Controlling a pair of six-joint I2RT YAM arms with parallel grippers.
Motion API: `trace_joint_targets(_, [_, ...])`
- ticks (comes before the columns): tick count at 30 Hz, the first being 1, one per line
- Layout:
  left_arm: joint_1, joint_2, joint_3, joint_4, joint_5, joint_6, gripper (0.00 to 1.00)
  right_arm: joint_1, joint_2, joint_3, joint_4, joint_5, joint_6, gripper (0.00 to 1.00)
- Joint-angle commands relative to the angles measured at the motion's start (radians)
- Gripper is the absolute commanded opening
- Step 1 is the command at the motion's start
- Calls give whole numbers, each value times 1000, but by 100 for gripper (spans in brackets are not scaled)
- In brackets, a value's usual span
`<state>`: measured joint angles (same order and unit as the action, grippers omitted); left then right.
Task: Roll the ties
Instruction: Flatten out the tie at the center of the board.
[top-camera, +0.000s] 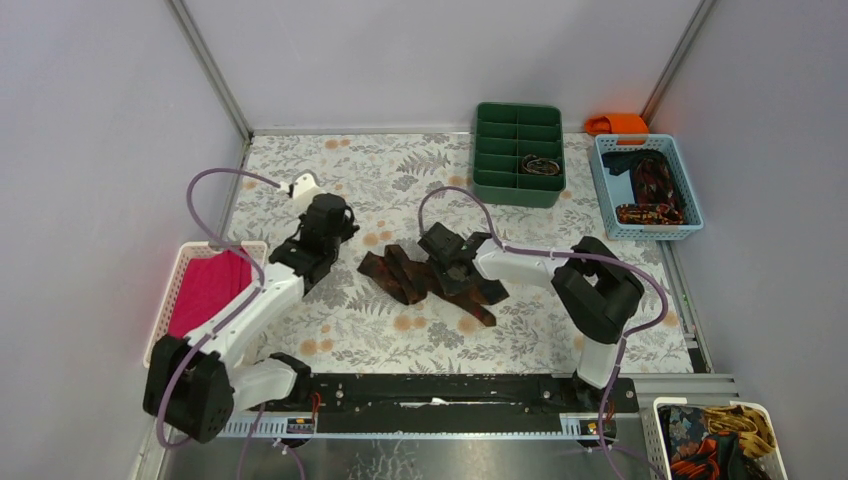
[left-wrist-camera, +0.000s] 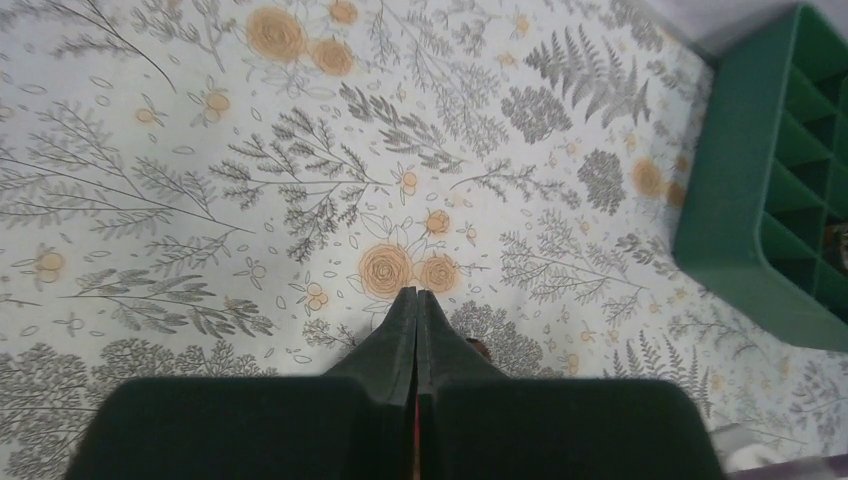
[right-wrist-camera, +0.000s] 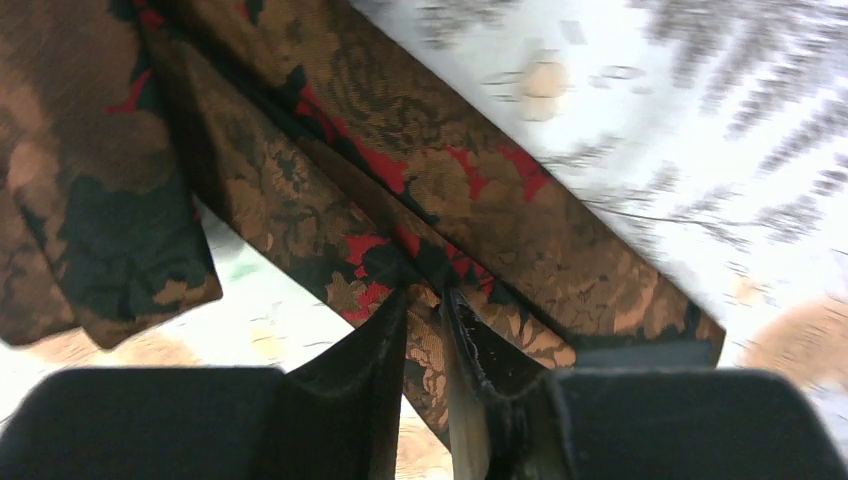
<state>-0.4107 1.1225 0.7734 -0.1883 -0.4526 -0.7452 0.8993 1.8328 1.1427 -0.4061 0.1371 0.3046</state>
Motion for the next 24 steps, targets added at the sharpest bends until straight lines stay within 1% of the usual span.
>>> trace_joint_targets(1, [-4, 104, -10, 128, 38, -1, 0, -89, 43, -40, -217, 237, -4, 26])
trace_joint_targets(5, [-19, 164, -14, 217, 102, 0, 0, -208, 13, -83, -235, 218, -17, 27])
trace_joint_targets(8, [-64, 184, -7, 278, 145, 30, 0, -281, 3, -96, -230, 210, -35, 27])
trace_joint_targets(10, [-93, 215, 22, 311, 204, 62, 0, -298, 5, -85, -232, 208, -45, 27])
trace_joint_targets(13, [-102, 301, 93, 323, 309, 48, 0, -304, 11, -57, -215, 161, -52, 28])
trace_joint_targets(15, [-103, 376, 144, 339, 383, 42, 5, -304, 14, -46, -201, 130, -56, 28])
trace_joint_targets(19, [-103, 547, 272, 324, 519, 1, 13, -304, 31, -40, -182, 131, -74, 28])
trace_joint_targets(23, [-114, 668, 403, 224, 509, 5, 21, -304, 38, -41, -165, 113, -77, 28])
trace_joint_targets(24, [-115, 693, 429, 202, 507, 9, 25, -304, 40, -40, -163, 111, -78, 28])
